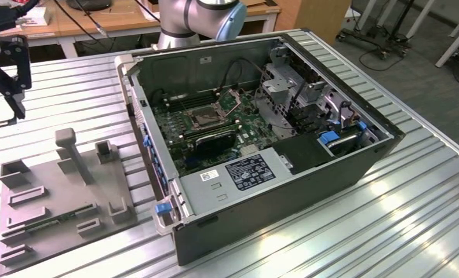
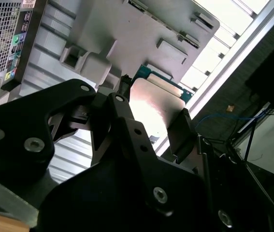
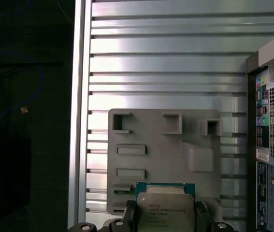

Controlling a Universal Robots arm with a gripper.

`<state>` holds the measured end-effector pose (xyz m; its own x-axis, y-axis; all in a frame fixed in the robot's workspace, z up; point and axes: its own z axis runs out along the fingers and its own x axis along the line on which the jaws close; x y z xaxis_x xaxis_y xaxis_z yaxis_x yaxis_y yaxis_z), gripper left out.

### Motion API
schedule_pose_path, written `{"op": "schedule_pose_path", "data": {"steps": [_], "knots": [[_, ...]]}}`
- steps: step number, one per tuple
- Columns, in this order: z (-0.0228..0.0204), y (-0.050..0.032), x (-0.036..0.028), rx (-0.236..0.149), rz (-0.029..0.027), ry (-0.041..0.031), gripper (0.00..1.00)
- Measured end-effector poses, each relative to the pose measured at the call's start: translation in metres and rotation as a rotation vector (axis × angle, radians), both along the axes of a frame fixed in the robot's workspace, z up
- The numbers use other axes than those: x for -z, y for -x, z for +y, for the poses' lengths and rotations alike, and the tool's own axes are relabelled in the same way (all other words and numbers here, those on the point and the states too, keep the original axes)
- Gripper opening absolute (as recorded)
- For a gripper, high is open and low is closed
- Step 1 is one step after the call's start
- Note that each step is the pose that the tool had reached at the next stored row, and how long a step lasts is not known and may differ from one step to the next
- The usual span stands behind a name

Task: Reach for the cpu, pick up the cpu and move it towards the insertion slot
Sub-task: 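Pick up the cpu and move it towards the insertion slot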

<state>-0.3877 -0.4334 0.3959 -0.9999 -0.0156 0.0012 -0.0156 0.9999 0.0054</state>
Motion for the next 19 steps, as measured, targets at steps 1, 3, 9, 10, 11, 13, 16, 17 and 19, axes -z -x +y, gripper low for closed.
{"op": "schedule_pose_path", "data": {"steps": [1,3,9,10,11,13,16,17,19], "knots": [[0.0000,-0.0001,-0.0016,0.000,0.0000,0.0000,0.55],[-0.0001,-0.0006,-0.0038,0.000,-0.0001,-0.0001,0.55],[0.0000,-0.0080,-0.0047,0.000,0.0000,-0.0001,0.55],[0.0000,-0.0097,-0.0047,0.000,-0.0001,-0.0001,0.55],[0.0000,-0.0111,-0.0047,0.000,0.0000,-0.0001,0.55],[0.0000,-0.0136,-0.0047,0.000,-0.0001,-0.0001,0.55],[0.0000,-0.0162,-0.0047,0.000,0.0000,-0.0001,0.55],[0.0000,-0.0168,-0.0047,0.000,-0.0001,0.0000,0.55],[0.0000,-0.0177,-0.0047,0.000,-0.0001,-0.0001,0.55]]}}
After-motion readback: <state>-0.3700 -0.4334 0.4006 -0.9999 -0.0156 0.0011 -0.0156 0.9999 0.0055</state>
